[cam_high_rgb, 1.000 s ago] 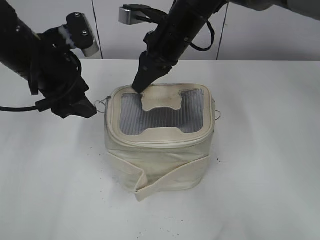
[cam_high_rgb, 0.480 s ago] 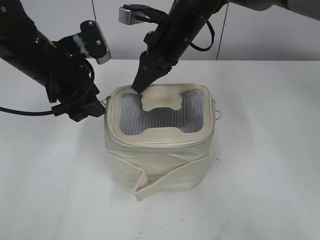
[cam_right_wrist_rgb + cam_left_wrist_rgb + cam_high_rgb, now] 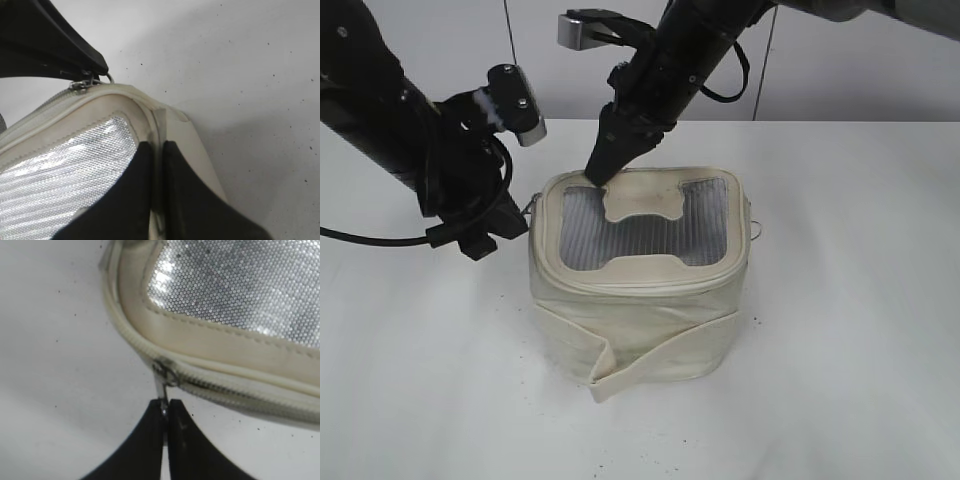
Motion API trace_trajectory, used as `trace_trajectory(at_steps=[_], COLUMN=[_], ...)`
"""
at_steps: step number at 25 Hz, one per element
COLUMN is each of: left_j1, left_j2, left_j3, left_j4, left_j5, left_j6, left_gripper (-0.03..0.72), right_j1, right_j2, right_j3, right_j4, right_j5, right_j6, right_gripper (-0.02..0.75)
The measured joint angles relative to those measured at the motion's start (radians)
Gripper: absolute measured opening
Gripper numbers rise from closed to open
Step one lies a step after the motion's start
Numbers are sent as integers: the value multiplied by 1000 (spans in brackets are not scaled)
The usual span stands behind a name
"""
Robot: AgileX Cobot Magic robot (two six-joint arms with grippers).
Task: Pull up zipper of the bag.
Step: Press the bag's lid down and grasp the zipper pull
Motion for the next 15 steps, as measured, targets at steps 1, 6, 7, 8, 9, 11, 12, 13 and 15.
trace_trajectory(at_steps=[1, 6, 7, 8, 9, 11, 12, 13, 15], left_j1=[0, 0, 0, 0, 0, 0, 0, 0, 0], left_j2=[0, 0, -1, -3, -4, -13, -21, -28, -47], left_j3=[0, -1, -1, -3, -5, -7, -8, -9, -9], left_j4=[0, -4, -5, -8, -9, -8, -8, -8, -8], left_j5=[4, 44, 56, 69, 83, 125, 142, 157, 181], left_j6=[-8, -103, -126, -151, -174, -215, -241, -263, -298], left_gripper=[-3, -3, -3, -3, -3, -3, -3, -3, -3], right_j1=[0, 1, 1, 1, 1, 1, 1, 1, 2], right_j2=[0, 0, 0, 0, 0, 0, 0, 0, 0], right_j3=[0, 0, 0, 0, 0, 0, 0, 0, 0], right_j4=[0, -4, -4, -4, -4, -10, -11, -12, -12], right_j5=[0, 0, 0, 0, 0, 0, 0, 0, 0], right_j6=[5, 33, 36, 39, 42, 53, 55, 57, 61], right_gripper=[32, 32, 32, 32, 32, 32, 31, 31, 31])
